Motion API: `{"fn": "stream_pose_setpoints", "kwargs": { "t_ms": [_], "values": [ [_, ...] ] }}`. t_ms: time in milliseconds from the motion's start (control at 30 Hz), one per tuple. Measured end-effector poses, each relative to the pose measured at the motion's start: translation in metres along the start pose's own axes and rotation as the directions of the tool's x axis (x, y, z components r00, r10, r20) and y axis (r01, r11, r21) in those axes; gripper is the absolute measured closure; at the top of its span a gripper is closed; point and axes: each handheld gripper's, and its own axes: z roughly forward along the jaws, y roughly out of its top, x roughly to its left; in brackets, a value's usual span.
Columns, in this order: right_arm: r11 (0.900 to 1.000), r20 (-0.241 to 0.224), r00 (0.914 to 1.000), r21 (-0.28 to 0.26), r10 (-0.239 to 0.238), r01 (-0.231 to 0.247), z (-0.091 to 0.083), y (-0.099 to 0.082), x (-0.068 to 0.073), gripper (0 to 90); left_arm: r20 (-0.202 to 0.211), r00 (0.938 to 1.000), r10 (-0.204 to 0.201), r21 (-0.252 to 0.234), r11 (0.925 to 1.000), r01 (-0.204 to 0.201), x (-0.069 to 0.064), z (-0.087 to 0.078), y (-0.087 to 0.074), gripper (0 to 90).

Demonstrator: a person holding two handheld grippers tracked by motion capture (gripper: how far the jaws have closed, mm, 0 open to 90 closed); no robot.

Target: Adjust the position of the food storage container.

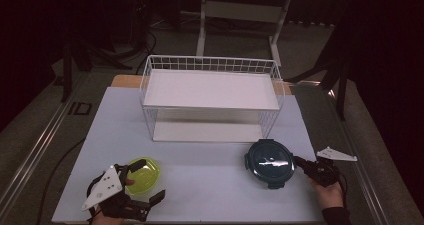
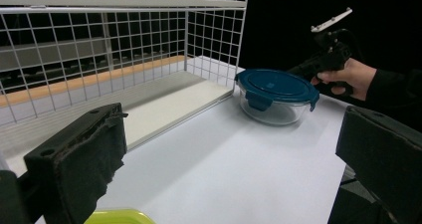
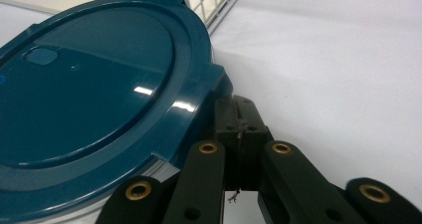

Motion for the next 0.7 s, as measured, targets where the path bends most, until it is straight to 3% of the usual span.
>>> {"fn": "stream_pose_setpoints", "kwargs": {
  "t_ms": [367,533,700],
  "values": [
    [0.9995,-0.061,0.9978,0.013,-0.026,0.027,0.009,0.005,0.021,90.0,0.002,1.0,0.001,0.002,1.0,-0.001,-0.001,0.001,0.0,0.0],
    [0.9978,-0.097,0.9938,0.03,-0.056,0.059,0.016,0.011,0.039,90.0,0.002,1.0,0.0,0.004,1.0,0.0,0.0,0.001,0.0,0.0],
    [0.9968,-0.12,0.9903,0.031,-0.069,0.073,0.019,0.012,0.046,90.0,0.003,1.0,0.0,0.003,1.0,0.0,-0.001,0.0,0.0,0.0]
  ]
}}
